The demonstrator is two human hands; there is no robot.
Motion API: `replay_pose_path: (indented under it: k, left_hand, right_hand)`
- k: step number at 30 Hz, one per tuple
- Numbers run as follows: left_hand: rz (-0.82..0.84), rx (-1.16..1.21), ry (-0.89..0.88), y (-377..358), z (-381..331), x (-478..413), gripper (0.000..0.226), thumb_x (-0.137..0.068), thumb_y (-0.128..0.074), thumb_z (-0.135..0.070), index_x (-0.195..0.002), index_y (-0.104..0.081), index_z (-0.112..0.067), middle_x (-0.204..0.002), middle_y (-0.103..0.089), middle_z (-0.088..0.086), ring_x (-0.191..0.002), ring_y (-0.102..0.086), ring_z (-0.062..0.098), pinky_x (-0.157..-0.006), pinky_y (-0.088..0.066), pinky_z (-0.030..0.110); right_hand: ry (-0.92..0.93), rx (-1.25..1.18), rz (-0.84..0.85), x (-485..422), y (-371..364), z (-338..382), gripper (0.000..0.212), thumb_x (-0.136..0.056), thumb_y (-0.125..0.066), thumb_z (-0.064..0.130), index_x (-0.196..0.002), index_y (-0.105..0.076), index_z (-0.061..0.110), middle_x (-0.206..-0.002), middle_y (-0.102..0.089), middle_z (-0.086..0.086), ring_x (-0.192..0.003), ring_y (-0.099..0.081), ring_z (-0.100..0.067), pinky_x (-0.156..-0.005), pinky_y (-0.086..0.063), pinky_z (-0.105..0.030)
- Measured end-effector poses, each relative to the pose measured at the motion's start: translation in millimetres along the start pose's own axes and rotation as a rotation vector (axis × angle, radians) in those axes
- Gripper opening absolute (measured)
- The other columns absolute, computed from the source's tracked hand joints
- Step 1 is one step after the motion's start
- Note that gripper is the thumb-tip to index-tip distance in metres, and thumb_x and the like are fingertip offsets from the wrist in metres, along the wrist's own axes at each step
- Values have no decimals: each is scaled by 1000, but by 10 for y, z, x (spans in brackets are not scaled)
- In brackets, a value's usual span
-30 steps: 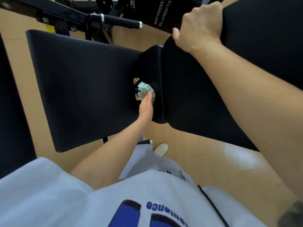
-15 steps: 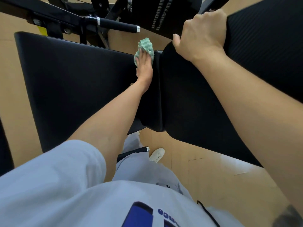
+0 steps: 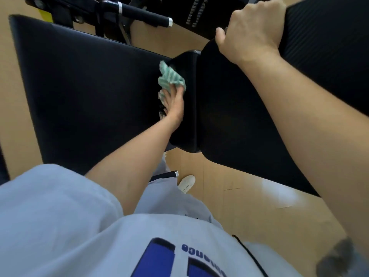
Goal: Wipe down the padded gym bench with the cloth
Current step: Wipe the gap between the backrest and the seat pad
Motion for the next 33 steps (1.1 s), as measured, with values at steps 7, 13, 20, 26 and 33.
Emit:
replay_pose_path:
  k: [7, 13, 20, 26, 33]
  left_hand:
    - [20, 79, 251, -129, 749, 723, 86, -97, -34, -69, -165, 0, -30, -173, 3, 7, -160, 3, 30, -127, -4, 58]
    - [8, 292, 431, -192, 1264, 258, 62, -79, -57, -73, -72, -60, -11, -71, -64, 7, -57, -65, 19, -68, -63, 40]
    - [157, 443, 454, 178, 830, 1245, 45, -102, -46, -50, -73, -59, -19, -56, -61, -1, -45, -60, 16, -52, -56, 25]
    - [274, 298, 396, 428, 1141, 1621, 75, -86, -48, -79, -112, -73, -13, -102, -76, 4, -85, -71, 21, -79, -53, 33]
    - [174, 158, 370, 164, 1670, 1522, 46, -100, -53, -40, -129, -64, -7, -116, -73, 12, -98, -73, 28, -83, -59, 40]
  right_hand:
    - [9, 69, 63, 257, 49, 89, 55, -96, -44, 53, -106, -68, 5, -104, -67, -18, -108, -58, -38, -109, -35, -48]
    - [45, -566, 149, 1239, 184, 458, 43, -92, -60, 40, -127, -65, 15, -152, -47, -13, -148, -31, -33, -126, -13, -50]
    - [-270, -1336, 419, 3139, -143, 944, 12, -93, -61, 14, -91, -72, 15, -75, -66, 5, -66, -58, -13, -58, -41, -12]
    - [-816, -1954, 982, 3593, -871, 1246, 26, -100, -61, 38, -104, -65, 12, -105, -72, -13, -88, -68, -24, -88, -57, -43]
    - [-817, -2342, 1224, 3404, -1424, 1713, 35, -103, -55, 43, -115, -66, 13, -111, -74, -11, -103, -71, -27, -100, -54, -47]
Point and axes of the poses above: each hand's wrist, its own x-axis away from the middle knuckle, its own y-axis out of the back of the hand, z = x × y, the point moved 2 cm from there along -x, towards the middle knuckle
